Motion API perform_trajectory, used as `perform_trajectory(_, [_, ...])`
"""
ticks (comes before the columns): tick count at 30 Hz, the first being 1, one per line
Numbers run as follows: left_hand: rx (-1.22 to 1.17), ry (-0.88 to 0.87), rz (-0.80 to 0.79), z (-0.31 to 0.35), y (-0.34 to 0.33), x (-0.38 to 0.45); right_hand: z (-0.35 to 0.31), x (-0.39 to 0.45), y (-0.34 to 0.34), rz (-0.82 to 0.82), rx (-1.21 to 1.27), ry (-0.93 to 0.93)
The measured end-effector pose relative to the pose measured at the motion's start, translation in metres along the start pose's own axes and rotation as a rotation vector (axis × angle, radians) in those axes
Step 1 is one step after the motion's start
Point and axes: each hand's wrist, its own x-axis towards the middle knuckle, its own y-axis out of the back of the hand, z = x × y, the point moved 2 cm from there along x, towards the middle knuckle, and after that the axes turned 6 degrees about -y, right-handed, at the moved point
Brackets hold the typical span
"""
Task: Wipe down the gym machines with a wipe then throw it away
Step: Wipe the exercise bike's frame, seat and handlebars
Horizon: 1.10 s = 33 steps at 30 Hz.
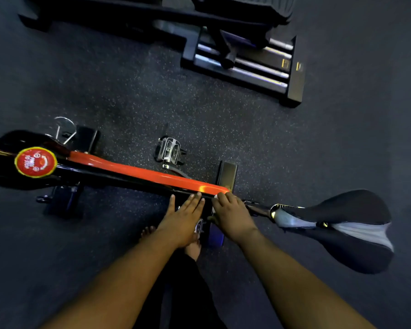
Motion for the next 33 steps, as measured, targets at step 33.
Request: perform_trajectory(33, [0.019,0.004,-0.011,-0.026,-0.014,0.018,-0.007,0.008,-0.006,0.160,-0.139,0.099])
